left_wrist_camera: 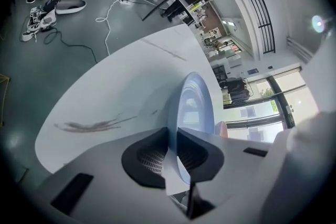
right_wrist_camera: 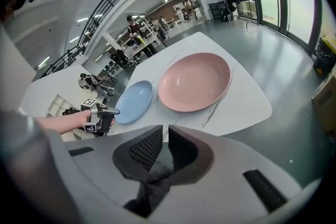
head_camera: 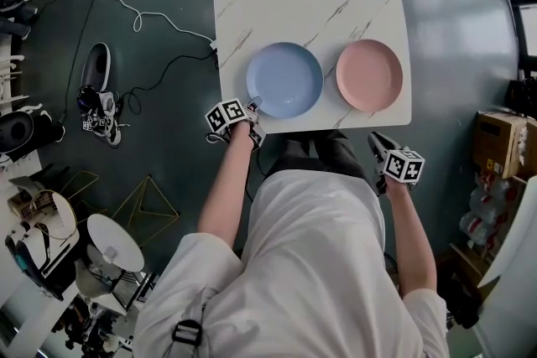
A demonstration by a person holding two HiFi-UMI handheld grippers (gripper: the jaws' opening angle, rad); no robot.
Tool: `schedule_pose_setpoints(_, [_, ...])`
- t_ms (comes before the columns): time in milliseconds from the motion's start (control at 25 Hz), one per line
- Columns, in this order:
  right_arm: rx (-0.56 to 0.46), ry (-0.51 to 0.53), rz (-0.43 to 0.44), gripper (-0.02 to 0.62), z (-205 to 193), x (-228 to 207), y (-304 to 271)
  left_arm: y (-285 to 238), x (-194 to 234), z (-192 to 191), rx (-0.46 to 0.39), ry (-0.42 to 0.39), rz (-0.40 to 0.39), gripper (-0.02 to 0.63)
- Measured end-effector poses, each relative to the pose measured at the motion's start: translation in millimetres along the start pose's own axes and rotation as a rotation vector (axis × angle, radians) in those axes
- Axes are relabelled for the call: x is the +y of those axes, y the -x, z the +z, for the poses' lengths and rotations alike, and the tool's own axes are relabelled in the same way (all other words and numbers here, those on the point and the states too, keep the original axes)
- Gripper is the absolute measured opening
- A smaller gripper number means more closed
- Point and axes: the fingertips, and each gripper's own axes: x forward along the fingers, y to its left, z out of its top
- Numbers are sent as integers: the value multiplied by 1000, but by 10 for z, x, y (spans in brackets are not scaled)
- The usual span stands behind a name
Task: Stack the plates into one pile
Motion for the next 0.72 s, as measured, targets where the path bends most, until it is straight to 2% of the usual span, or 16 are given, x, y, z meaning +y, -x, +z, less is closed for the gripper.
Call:
schedule_pose_setpoints(360, [-27, 4, 1, 49, 52, -12, 11, 111, -434, -35, 0, -27, -82, 44])
schedule_pose_setpoints(720, [-18, -26, 5, 50, 74, -318, 53, 78, -927, -218, 9, -70, -115, 44])
